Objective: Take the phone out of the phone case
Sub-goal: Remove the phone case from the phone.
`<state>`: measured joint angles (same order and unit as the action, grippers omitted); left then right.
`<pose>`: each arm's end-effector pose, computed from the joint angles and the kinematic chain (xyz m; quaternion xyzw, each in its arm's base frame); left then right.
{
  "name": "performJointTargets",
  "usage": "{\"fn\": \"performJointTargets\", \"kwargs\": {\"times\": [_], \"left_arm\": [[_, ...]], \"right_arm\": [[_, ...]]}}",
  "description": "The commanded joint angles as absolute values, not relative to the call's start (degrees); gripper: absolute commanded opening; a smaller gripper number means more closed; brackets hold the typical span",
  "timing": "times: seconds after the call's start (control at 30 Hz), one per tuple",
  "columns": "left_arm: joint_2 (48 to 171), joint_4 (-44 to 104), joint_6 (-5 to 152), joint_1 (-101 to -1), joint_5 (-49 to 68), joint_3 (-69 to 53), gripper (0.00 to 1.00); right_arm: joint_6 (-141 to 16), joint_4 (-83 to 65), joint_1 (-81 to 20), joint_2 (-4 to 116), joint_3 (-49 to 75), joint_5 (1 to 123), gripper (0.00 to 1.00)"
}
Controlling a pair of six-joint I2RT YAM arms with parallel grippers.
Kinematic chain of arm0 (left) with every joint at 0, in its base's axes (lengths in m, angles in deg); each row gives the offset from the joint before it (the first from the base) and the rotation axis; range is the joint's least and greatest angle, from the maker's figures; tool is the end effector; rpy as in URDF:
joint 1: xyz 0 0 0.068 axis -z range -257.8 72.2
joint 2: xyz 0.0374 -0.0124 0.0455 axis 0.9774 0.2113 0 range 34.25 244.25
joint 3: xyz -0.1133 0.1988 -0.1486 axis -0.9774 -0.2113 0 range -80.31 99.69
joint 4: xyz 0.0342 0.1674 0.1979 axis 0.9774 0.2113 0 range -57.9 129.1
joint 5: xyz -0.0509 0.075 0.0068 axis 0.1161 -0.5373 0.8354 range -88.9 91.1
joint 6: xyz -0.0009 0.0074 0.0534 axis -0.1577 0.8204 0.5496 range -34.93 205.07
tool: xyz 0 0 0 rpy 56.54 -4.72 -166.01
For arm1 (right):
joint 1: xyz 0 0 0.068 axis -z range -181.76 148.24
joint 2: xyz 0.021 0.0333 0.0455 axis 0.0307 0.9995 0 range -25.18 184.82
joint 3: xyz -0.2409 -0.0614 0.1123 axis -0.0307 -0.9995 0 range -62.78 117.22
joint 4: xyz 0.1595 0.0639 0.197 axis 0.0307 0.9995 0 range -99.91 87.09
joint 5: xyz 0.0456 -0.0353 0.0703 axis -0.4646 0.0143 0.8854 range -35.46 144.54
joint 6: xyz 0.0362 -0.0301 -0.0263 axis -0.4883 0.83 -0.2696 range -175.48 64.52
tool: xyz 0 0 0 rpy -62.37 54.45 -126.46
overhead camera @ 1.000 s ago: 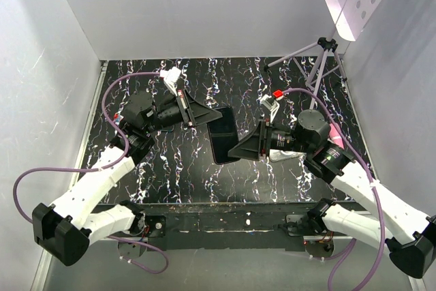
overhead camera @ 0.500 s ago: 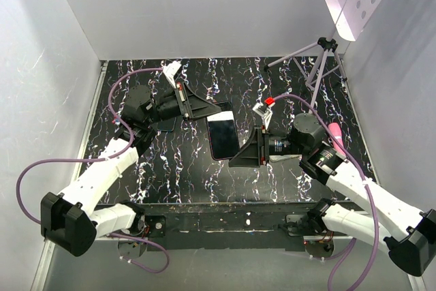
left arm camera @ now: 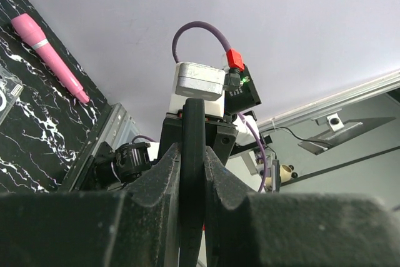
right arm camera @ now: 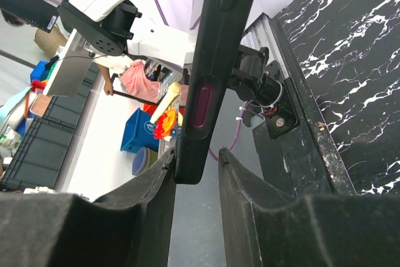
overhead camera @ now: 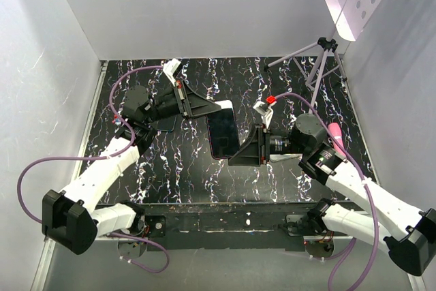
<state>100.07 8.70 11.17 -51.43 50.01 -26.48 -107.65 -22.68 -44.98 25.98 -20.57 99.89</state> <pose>0.2205 -0.1391 0.3814 0.0608 0.6567 -0.7088 0.2503 0.1317 0.1585 0.3469 -0.2315 0.6503 0.6756 0.2590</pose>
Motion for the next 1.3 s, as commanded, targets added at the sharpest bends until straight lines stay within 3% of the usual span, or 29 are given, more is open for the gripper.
{"fn": "performJointTargets", "kwargs": {"times": [0.0, 0.17, 0.27, 0.57, 0.6, 0.63, 0.67, 0.7, 0.93, 1.1, 1.27], "left_arm": [[99.64, 3.81, 8.52, -51.44, 52.60, -25.90, 0.00], [99.90, 2.40, 8.52, -51.44, 53.75, -25.64, 0.00], [99.90, 2.31, 8.43, -51.44, 54.19, -25.55, 0.00], [100.78, -2.35, 5.45, -51.44, 56.29, -25.81, 0.00], [100.87, -3.13, 4.92, -51.44, 56.47, -25.81, 0.00], [101.04, -3.23, 4.66, -51.44, 56.65, -25.90, 0.00], [101.13, -3.32, 4.39, -51.44, 56.91, -25.81, 0.00], [101.40, -3.23, 4.13, -51.44, 57.09, -25.90, 0.00], [106.66, -7.17, -4.73, -51.44, 58.49, -27.92, 0.00], [111.41, -21.40, -18.53, -51.35, 57.62, -32.31, 0.00], [112.65, -23.71, -21.71, -50.74, 56.47, -33.64, 0.00]], "right_arm": [[-107.86, -27.48, -45.09, 27.02, -19.98, 100.77, 0.40], [-108.83, -29.16, -45.09, 28.08, -19.80, 101.65, 0.40], [-108.48, -28.98, -45.09, 28.52, -19.63, 101.92, 0.30], [-105.85, -27.31, -45.00, 31.24, -17.61, 102.09, 0.33], [-105.67, -27.40, -45.00, 31.51, -17.35, 102.27, 0.30], [-105.23, -27.40, -45.00, 31.68, -17.00, 102.27, 0.20], [-104.36, -26.96, -45.00, 31.95, -16.56, 102.27, 0.04], [-102.70, -25.57, -45.18, 32.12, -15.68, 102.53, 0.01], [-79.95, -12.02, -54.22, 28.70, -8.03, 89.90, 0.01], [-70.18, -6.67, -60.63, 27.64, -2.50, 78.56, 0.01], [-62.70, -1.04, -65.39, 30.80, 5.76, 70.38, 0.01]]}}
